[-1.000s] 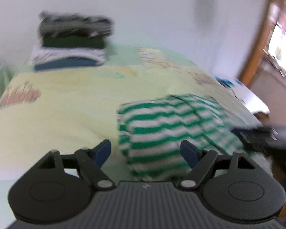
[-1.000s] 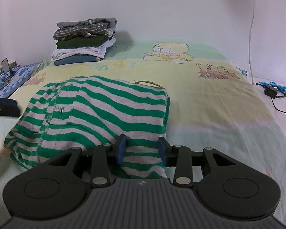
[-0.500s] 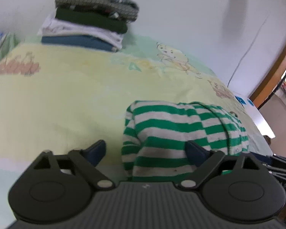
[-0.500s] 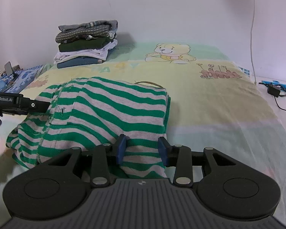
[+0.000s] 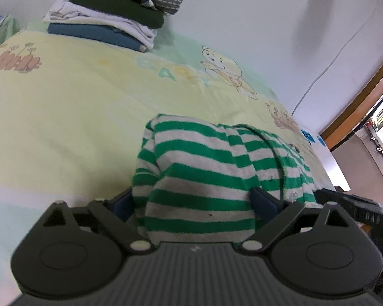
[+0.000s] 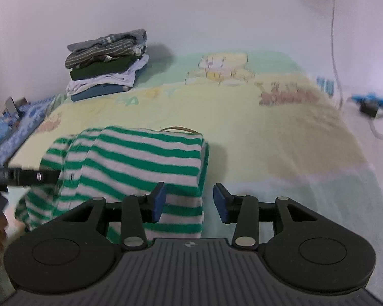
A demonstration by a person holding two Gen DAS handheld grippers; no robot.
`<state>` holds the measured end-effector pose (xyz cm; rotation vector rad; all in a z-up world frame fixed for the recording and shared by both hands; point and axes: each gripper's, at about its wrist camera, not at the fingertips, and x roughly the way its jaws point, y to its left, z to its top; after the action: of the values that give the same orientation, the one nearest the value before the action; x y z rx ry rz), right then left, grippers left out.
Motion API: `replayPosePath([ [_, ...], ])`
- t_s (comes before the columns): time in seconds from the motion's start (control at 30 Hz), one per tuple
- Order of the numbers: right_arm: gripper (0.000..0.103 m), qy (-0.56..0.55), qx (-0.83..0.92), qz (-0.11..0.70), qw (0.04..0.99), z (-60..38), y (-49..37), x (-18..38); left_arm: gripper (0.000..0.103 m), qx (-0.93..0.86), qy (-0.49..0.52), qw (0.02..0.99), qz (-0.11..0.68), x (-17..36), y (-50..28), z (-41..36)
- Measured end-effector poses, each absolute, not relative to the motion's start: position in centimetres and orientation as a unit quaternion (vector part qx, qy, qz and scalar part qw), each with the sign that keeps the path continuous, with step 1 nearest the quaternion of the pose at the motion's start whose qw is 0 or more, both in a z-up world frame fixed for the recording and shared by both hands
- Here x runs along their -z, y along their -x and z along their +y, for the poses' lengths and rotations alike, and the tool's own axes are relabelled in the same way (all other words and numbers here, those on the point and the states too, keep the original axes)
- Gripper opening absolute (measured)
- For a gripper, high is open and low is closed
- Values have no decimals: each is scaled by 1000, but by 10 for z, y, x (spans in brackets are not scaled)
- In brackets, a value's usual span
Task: Fold clothes
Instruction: 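Grasp the striped shirt bundle from opposite sides with both grippers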
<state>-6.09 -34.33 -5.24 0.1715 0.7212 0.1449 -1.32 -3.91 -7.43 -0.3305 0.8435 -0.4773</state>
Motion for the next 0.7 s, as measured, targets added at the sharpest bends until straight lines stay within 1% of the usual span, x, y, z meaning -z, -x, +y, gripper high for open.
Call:
replayPosePath([
  [0.13, 46, -105, -88, 370, 919, -346, 42, 63, 95, 231, 150, 873, 402, 74, 14, -45],
  [0.2, 51, -109, -90, 373, 917, -347, 38, 66, 97, 232, 145, 873, 403, 74, 12, -45],
  [0.27, 60, -111, -90, 374, 916, -349, 36, 68, 100, 235, 139, 873, 405, 74, 8, -44],
  [0.4, 60, -135, -105, 388, 906, -357, 36, 70, 102, 239, 129, 873, 404, 74, 3, -43],
  [0.5, 60, -150, -115, 397, 898, -360, 35, 72, 102, 228, 110, 877, 408, 73, 0, -51],
  [0.63, 61, -183, -127, 400, 889, -358, 30, 78, 102, 220, 112, 878, 409, 72, -4, -53],
  [0.7, 61, -172, -137, 394, 892, -355, 28, 79, 102, 221, 111, 879, 406, 73, -3, -53],
])
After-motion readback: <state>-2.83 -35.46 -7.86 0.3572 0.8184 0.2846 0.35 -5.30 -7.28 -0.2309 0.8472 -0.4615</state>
